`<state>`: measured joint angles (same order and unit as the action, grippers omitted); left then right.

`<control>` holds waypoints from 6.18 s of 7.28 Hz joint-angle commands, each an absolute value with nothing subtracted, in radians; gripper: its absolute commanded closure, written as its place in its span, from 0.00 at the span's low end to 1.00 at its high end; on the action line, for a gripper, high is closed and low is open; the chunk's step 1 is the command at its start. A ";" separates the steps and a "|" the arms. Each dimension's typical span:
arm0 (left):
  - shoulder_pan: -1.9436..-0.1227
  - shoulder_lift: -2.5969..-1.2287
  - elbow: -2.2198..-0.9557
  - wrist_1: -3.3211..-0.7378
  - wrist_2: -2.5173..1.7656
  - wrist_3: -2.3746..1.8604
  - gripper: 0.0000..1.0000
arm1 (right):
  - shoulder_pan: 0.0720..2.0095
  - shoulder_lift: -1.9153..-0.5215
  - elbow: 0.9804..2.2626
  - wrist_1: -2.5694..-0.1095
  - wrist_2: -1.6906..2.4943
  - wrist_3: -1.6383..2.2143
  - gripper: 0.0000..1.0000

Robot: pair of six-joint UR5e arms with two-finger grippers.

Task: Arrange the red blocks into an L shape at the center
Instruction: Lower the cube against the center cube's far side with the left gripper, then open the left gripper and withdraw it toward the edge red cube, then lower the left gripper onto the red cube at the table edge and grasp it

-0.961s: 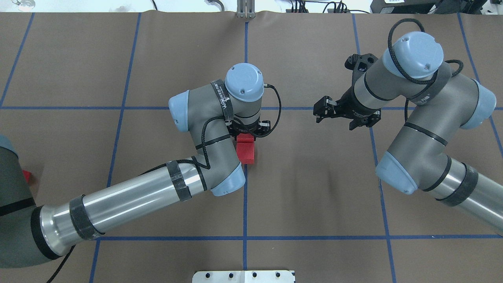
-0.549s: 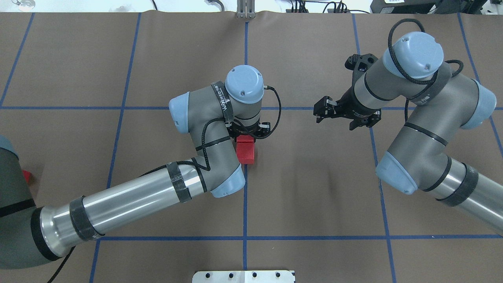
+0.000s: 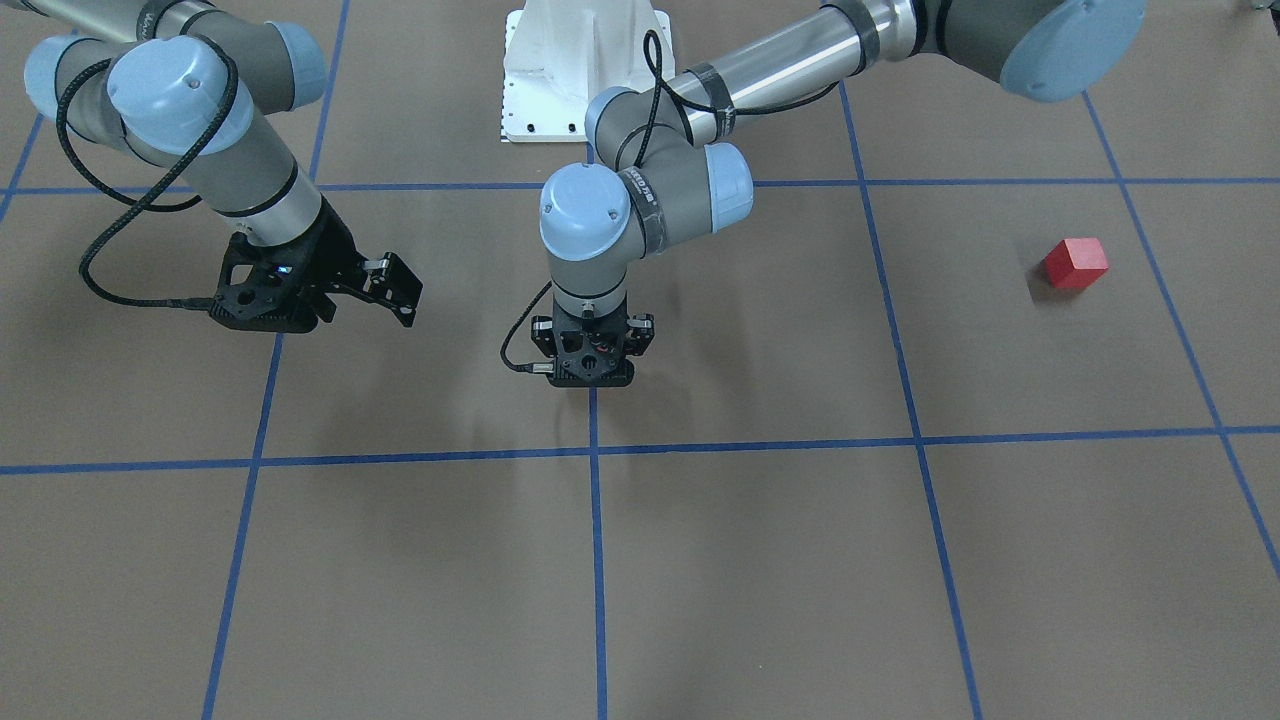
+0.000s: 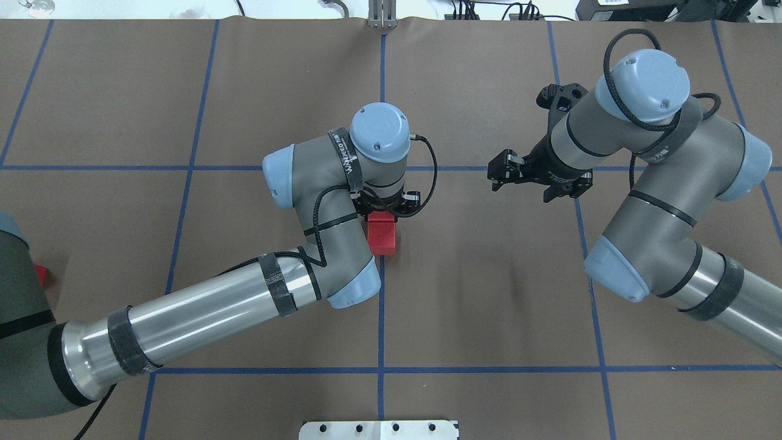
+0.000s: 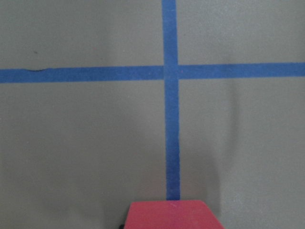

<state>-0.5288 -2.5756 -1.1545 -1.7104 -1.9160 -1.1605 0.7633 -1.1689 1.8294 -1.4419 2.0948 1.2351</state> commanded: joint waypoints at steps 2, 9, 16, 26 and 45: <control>-0.528 -2.576 -1.155 -1.712 -1.916 -1.161 1.00 | 0.767 -1.169 1.832 -1.442 2.098 1.236 0.00; -0.528 -2.574 -1.155 -1.718 -1.916 -1.161 1.00 | 0.770 -1.169 1.832 -1.442 2.100 1.235 0.00; -0.528 -2.576 -1.164 -1.715 -1.917 -1.164 0.01 | 0.772 -1.166 1.832 -1.442 2.098 1.235 0.00; -0.745 -1.609 -2.114 -1.668 -1.934 -0.873 0.01 | 0.799 -1.164 1.835 -1.442 2.100 1.235 0.00; -0.963 -1.387 -1.625 -2.149 -2.215 -0.675 0.13 | 0.796 -1.163 1.853 -1.443 2.095 1.239 0.00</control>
<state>-0.9678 -1.3864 -1.6389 -2.1461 -2.2151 -0.6774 0.7964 -1.1628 1.8532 -1.4439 2.0954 1.2395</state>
